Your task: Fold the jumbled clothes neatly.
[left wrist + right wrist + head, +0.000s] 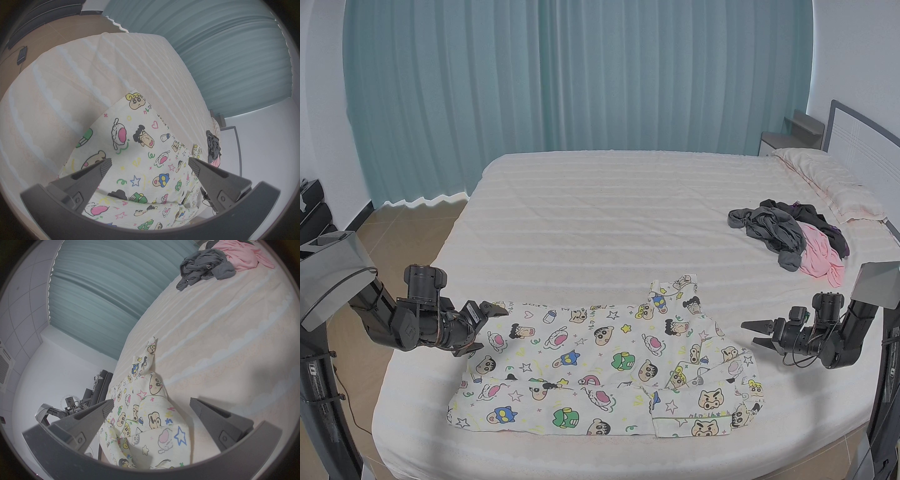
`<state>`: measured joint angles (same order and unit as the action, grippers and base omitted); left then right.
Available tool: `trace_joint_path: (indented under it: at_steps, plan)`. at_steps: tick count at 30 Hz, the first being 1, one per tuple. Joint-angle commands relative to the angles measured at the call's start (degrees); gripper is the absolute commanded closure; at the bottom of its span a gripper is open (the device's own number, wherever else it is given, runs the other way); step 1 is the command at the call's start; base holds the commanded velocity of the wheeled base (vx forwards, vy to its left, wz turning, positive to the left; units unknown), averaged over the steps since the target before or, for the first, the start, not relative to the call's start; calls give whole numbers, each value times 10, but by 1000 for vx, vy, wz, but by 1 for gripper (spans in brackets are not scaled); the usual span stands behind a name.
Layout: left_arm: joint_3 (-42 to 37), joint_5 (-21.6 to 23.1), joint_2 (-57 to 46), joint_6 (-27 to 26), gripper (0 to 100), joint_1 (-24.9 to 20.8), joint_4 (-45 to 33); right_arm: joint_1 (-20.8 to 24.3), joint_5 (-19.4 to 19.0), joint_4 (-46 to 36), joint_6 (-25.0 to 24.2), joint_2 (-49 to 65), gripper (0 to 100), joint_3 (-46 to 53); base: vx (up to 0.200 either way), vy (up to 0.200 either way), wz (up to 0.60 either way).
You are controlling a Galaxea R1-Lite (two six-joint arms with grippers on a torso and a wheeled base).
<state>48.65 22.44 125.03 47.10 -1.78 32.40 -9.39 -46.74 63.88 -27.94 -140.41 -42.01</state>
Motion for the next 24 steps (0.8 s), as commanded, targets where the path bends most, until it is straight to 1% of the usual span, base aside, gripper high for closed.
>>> trace_joint_path:
  at_steps: [1, 2, 8, 15, 21, 24]
  plan:
    - [0, 1, 0, -1, 0, 0, 0, 0, 0, 0, 0, 0, 0, 0, 200, 0, 0]
    - [0, 0, 0, -2, 0, 0, 1, 0, 0, 0, 0, 0, 0, 0, 200, 0, 0]
    - [1, -2, 10, -4, 0, 3, 20, 0, 0, 0, 0, 0, 0, 0, 0, 0, 0]
    - [10, -9, 16, -4, 0, 19, 54, 0, 0, -1, 0, 0, 0, -1, 0, 0, 0]
    - [41, -16, 23, -18, 0, 19, 47, 2, 0, 0, 0, 0, 0, 1, 0, 0, 0]
    - [79, -18, 39, -44, 0, 16, 13, 2, 0, 0, 0, 0, 0, 2, 0, 0, 0]
